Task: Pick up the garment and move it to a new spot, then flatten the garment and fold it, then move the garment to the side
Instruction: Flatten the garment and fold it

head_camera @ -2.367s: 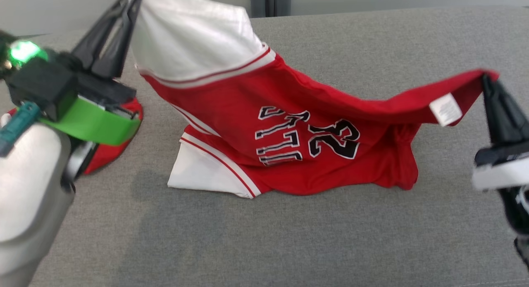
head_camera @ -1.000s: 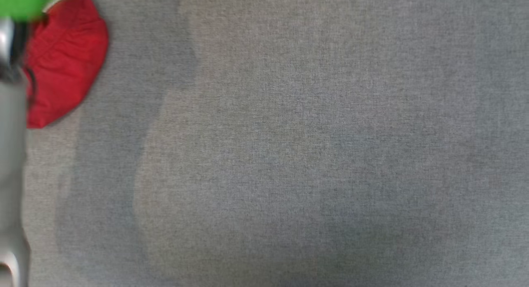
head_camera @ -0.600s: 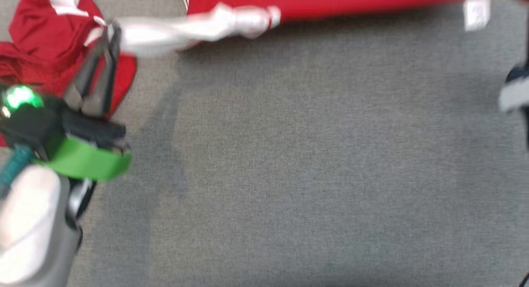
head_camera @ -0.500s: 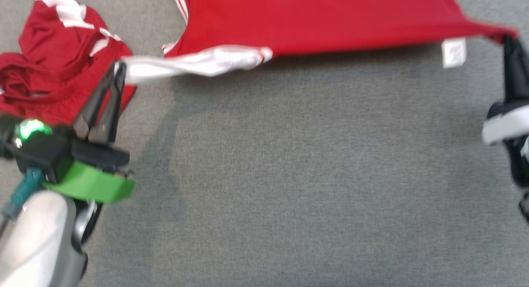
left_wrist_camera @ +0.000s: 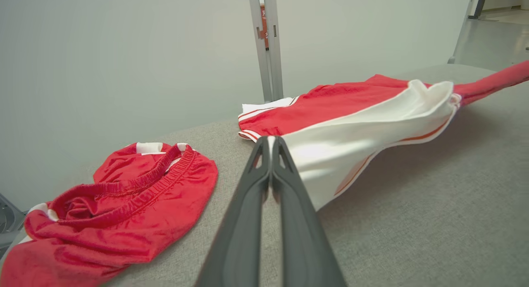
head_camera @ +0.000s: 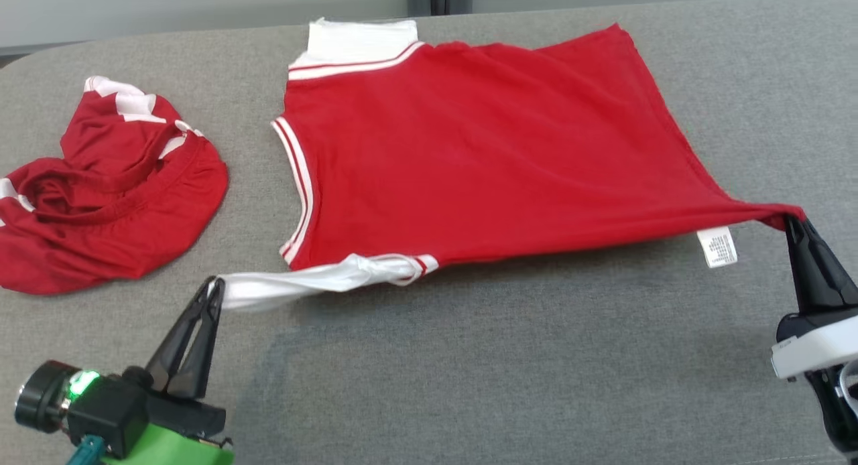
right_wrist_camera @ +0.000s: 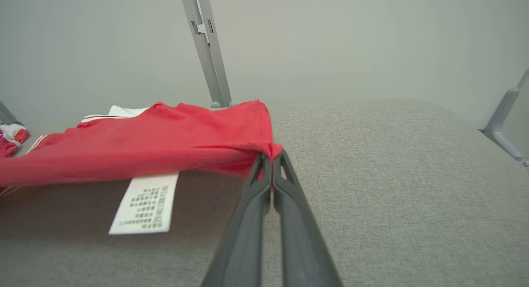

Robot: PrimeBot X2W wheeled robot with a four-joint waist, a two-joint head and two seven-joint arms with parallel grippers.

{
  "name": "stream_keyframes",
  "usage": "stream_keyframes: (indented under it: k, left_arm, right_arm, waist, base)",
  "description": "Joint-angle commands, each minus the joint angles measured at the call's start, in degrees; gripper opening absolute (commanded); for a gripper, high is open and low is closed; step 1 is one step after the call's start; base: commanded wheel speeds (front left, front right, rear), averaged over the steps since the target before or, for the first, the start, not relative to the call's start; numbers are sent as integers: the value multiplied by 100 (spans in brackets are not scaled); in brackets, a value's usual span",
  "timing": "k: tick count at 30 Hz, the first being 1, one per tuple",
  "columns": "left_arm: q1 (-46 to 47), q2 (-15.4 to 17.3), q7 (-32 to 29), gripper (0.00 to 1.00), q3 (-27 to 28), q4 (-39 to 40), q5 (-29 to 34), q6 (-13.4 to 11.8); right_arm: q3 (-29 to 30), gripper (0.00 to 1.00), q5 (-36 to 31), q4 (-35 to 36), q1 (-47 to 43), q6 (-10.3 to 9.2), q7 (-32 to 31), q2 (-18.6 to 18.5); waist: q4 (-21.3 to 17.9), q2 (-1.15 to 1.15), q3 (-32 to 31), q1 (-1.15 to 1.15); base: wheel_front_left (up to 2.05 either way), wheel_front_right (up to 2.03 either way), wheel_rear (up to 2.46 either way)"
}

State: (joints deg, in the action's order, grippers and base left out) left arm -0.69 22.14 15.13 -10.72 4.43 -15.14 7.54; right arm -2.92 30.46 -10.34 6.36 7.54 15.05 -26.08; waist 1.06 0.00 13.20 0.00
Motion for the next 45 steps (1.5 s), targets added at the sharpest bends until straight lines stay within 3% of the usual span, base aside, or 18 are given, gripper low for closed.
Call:
stream_keyframes:
  k: [1,9,21,34,42,43,44,45]
  left_arm:
    - [-190,-32,1,0,29,82,57,-19]
    - [-267,-125,1,0,-199,48,240,-22]
    - [1119,-382,1,0,-515,-901,379,-20]
    - [2546,-282,1,0,-1004,-1881,453,-19]
    - [2950,-349,1,0,-884,-1997,521,-19]
    - [2955,-362,1,31,-874,-2029,517,-19]
    - [2964,-381,2,100,-862,-2073,510,-19]
    - [2989,-412,1,100,-807,-2079,527,-19]
  right_arm:
    - [66,0,-57,94,-195,-9,17,1]
    - [66,0,-115,35,-607,-9,-9,-43]
    - [-349,0,-46,-851,468,-9,-206,27]
    - [-835,0,12,-1931,1826,-9,-51,145]
    - [-959,0,130,-2305,2311,-9,16,179]
    - [-954,37,159,-2343,2340,-9,13,191]
    - [-935,100,185,-2346,2376,-9,13,203]
    - [-898,100,209,-2311,2404,-9,16,234]
  waist:
    - [-63,0,-148,0]
    - [76,0,-267,0]
    - [226,0,104,0]
    - [169,0,625,0]
    - [169,0,784,0]
    - [168,0,785,0]
    - [169,0,780,0]
    - [172,0,772,0]
  base:
    - [0,0,0]
    - [0,0,0]
    - [0,0,0]
    - [0,0,0]
    - [0,0,0]
    - [0,0,0]
    - [0,0,0]
    - [0,0,0]
